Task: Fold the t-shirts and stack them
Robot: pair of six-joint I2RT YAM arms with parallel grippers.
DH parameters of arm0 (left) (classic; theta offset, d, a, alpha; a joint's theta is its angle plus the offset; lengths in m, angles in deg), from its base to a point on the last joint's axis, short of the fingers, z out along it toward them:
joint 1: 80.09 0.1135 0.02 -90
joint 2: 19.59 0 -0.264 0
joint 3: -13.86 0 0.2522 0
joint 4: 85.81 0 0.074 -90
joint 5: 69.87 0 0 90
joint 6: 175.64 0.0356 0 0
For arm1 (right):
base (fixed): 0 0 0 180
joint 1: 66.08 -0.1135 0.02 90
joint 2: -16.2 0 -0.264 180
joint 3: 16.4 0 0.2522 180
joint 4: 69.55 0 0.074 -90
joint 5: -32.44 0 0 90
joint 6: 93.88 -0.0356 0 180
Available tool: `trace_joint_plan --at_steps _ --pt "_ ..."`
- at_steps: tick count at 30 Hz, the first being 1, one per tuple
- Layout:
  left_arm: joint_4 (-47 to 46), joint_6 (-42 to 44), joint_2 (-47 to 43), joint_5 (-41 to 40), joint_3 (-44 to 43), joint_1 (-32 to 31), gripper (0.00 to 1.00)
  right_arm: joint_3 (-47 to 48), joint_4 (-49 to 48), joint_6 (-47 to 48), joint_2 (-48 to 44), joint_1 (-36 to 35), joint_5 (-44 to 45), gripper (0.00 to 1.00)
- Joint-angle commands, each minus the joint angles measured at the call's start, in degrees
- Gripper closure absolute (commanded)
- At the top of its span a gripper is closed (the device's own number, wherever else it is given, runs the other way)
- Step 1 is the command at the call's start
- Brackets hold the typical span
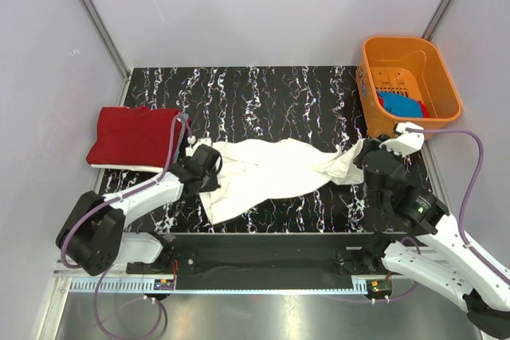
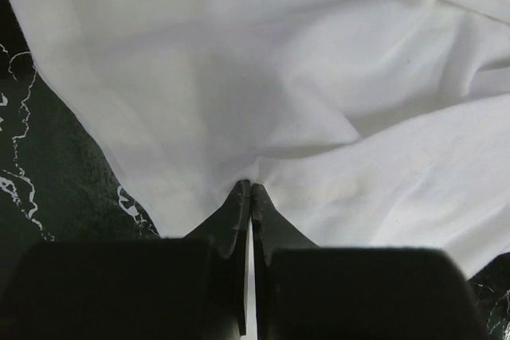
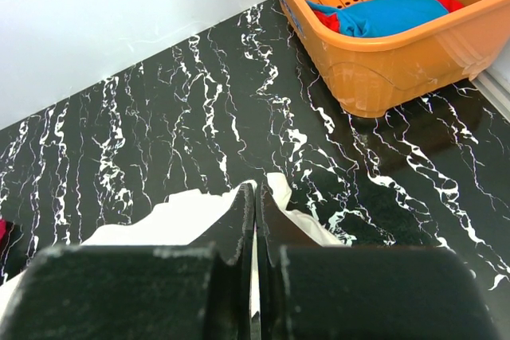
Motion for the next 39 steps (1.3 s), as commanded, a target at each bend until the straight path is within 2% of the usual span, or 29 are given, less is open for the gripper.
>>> trace_joint_plan --at_steps 1,4,9,10,14,18,20,24,27,34,39 --pt "2.2 0.5 -5.5 -1.2 -3.2 -0.5 1.0 -0.2 -2.2 -0.9 0.7 0.4 -0.5 1.0" --pt "6.0 0.9 -10.3 -2.1 -6.0 -0.4 1.0 -2.0 -6.9 1.1 1.9 0.3 -4.9 1.0" --pt "8.9 2.3 -16.7 -1.3 -9.8 3.0 1.0 -0.4 -6.7 -0.4 12.9 1.6 -10.8 1.0" --pt "9.4 2.5 -17.0 -0.9 -11.3 5.6 1.0 0.4 -6.6 0.2 16.1 3.8 -12.5 1.0" --pt "8.3 3.1 -16.0 5.4 -15.1 12.9 1.0 7.8 -6.8 3.0 21.9 14.8 -30.0 1.0" --pt "8.5 2.9 -13.6 4.3 -22.1 15.7 1.0 16.3 -6.0 4.7 24.9 23.3 -37.9 1.0" --pt "11.0 3.3 -12.0 4.6 -29.3 17.6 1.0 23.6 -4.5 5.2 26.7 25.8 -40.7 1.0" --pt "12.6 4.9 -11.5 8.0 -39.9 19.3 1.0 32.8 -3.6 6.9 25.6 26.0 -43.6 1.0" --pt "12.6 5.9 -14.3 9.8 -45.6 19.3 1.0 36.8 -5.1 9.0 21.0 26.0 -48.9 1.0" --pt "10.5 6.2 -25.8 12.2 -51.6 19.3 1.0 45.3 -5.5 12.3 11.1 26.0 -56.4 1.0" --pt "13.6 5.3 -28.2 14.3 -61.1 19.3 1.0 63.9 2.2 12.8 12.1 25.9 -61.7 1.0"
